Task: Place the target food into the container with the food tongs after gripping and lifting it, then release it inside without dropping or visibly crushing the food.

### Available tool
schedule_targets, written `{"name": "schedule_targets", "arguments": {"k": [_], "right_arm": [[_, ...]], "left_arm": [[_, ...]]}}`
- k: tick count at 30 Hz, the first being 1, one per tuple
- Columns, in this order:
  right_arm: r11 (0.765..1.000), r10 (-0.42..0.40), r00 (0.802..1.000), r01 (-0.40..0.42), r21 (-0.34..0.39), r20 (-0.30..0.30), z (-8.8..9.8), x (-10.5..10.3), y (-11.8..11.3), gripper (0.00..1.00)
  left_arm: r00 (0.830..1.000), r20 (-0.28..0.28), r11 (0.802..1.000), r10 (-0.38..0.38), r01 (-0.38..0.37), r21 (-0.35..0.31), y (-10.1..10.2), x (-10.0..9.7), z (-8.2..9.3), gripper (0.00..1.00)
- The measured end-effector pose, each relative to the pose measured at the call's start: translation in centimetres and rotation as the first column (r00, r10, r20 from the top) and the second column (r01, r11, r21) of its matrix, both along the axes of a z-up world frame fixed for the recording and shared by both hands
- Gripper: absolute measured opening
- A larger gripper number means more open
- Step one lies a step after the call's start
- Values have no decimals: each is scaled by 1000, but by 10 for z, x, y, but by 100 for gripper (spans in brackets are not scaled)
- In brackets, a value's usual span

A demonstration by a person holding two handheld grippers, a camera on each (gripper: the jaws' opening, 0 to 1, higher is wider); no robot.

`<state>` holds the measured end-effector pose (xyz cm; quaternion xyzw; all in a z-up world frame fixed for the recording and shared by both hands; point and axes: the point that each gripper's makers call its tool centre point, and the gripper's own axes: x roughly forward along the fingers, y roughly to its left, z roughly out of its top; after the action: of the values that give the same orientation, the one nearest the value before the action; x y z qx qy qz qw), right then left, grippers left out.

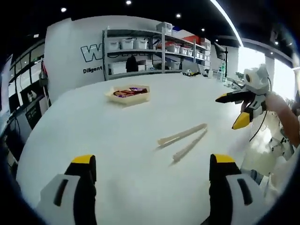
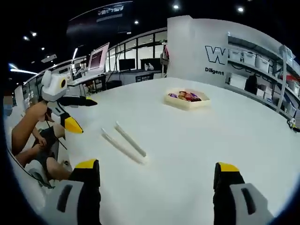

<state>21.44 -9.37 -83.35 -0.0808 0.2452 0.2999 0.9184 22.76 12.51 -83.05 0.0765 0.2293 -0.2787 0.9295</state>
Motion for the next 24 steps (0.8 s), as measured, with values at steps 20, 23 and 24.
{"name": "schedule_targets", "arguments": {"k": [20,23,24], "right_arm": [[996,-50,999,50,79,8,1,2,-7,99],[996,-45,999,45,77,6,-1,2,-3,99],[996,-44,999,44,77,5,-2,2,-3,99]], "left_arm": [[1000,-7,1000,9,-9,-29,-3,-1,-2,93],[1000,-4,999,10,-10,-42,-1,-3,-2,93],[1000,-5,999,11,-11,-43,0,-3,-3,93]]}}
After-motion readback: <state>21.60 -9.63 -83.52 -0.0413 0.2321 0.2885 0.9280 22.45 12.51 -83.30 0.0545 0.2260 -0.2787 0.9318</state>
